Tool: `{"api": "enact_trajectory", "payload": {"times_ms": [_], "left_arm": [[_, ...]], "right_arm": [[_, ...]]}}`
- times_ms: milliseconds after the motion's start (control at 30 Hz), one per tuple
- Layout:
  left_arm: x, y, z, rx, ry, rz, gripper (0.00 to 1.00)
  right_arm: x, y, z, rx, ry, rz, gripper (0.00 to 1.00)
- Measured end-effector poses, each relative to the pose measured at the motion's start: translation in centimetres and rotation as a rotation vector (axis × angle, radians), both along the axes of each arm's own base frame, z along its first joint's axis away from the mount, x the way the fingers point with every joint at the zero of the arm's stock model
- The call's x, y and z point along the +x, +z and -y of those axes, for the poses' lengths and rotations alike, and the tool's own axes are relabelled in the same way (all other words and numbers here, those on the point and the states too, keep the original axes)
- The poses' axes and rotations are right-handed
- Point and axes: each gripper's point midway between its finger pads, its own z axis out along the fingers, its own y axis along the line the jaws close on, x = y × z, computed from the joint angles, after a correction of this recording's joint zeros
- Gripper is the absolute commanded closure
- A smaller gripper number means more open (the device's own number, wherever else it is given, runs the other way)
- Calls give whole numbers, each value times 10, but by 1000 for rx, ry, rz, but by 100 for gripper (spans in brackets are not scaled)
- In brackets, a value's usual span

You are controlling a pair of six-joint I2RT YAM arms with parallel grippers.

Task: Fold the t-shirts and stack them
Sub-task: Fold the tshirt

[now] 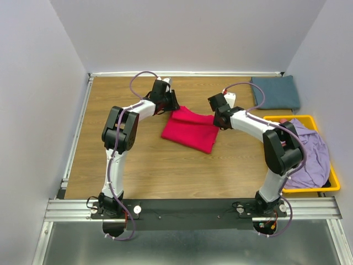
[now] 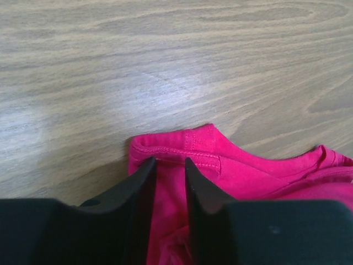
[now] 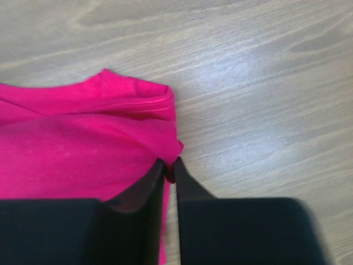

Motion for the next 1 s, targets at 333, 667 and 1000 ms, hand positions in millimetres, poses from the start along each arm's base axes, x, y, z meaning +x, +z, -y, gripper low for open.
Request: {"api": "enact_trajectory", "payload": {"times_ms": [333,667,1000], "left_arm": [[-6,35,-27,36,77,12,12],[-54,153,-60,6,161,211,33],[-105,67,2,67,-24,53,48]], "right_arm": [[23,18,-9,-40,91,12,51],[16,50,-44,84,317,31,73],[9,12,-48,205,374,-39,81]]}}
